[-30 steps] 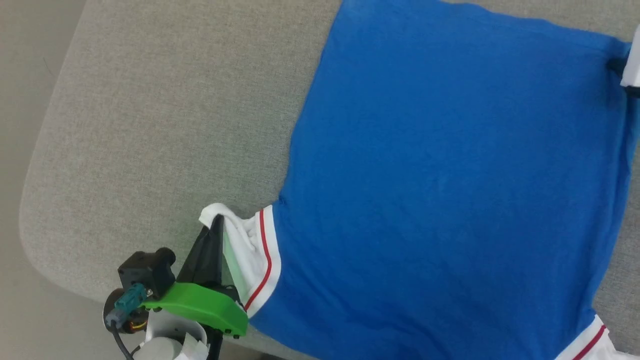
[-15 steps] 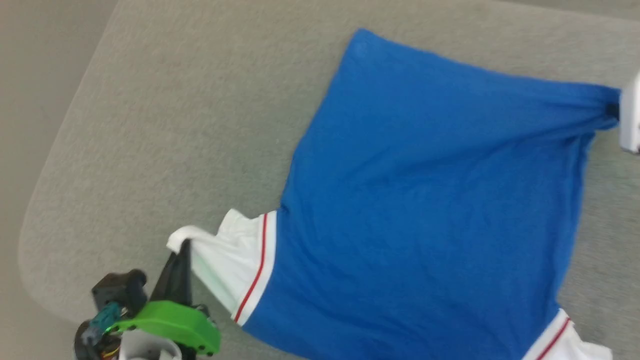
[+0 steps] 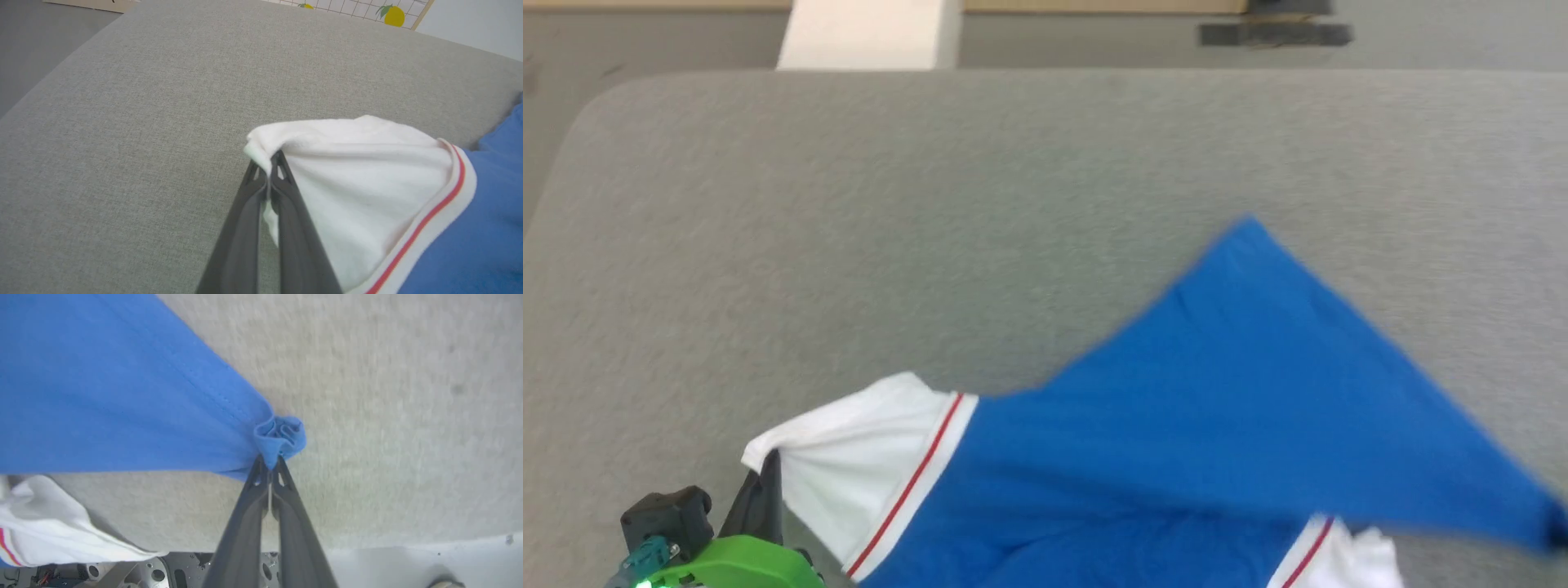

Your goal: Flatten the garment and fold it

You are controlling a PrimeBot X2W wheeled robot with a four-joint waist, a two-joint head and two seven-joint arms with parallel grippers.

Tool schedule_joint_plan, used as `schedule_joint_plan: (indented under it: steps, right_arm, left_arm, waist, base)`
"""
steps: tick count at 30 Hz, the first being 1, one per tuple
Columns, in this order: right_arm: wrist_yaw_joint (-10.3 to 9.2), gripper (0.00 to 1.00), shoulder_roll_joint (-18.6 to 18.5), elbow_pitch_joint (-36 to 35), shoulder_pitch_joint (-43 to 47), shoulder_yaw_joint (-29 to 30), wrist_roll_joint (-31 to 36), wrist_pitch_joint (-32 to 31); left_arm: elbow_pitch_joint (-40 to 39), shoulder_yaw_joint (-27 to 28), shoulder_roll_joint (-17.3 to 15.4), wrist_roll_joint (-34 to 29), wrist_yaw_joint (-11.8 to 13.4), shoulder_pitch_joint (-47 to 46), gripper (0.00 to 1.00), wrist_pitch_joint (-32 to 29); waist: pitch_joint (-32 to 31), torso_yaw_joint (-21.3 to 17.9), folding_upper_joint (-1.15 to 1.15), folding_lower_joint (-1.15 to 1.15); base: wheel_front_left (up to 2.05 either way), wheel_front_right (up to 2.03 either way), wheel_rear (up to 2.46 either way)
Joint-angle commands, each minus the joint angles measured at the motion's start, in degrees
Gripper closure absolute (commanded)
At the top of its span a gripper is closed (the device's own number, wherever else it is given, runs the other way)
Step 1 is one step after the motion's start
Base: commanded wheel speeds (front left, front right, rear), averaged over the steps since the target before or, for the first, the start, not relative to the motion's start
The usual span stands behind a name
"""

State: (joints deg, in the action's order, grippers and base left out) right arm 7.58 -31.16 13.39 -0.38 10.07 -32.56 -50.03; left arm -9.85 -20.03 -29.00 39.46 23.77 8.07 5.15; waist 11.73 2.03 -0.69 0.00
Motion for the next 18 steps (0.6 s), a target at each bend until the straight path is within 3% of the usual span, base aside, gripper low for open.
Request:
schedule_joint_plan:
  steps: [1, 9, 10, 12, 18]
  right_arm:
    - [-0.09, 1.0, 1.81, -0.7, 3.91, 1.74, 0.78, -0.78]
    - [-0.09, 1.0, 14.14, -3.27, 16.13, 8.11, 2.51, -1.09]
    - [-0.09, 0.79, 15.51, -3.58, 16.56, 8.6, 2.55, -0.27]
    - [-0.09, 0.0, 17.51, -4.69, 16.74, 9.48, 2.13, 2.13]
    - [-0.09, 0.0, 19.12, -8.79, 13.89, 11.73, 4.91, 16.5]
  left_arm:
    - [-0.06, 0.44, -0.7, 0.79, 0.4, 0.79, 1.0, -0.23]
    - [-0.04, 0.32, -1.38, 1.14, 0.4, 1.09, 1.0, -1.18]
    - [-0.12, 0.29, -1.44, 1.15, 0.41, 1.08, 1.0, -1.26]
    - [-0.32, 0.28, -1.58, 1.16, 0.45, 1.14, 1.0, -1.37]
    - [-1.15, 0.2, -1.98, 1.06, 0.71, 1.19, 1.0, -1.75]
  waist:
    - [-3.31, -4.39, 0.69, 0.0]
    - [-3.93, -6.5, 0.69, 0.0]
    - [-3.97, -6.63, 0.69, 0.0]
    - [-3.97, -6.81, 0.69, 0.0]
    - [-3.79, -7.06, 0.69, 0.0]
  base:
    - [0.0, 0.0, 0.0]
    - [0.0, 0.0, 0.0]
    - [0.0, 0.0, 0.0]
    - [0.0, 0.0, 0.0]
    - [0.0, 0.0, 0.0]
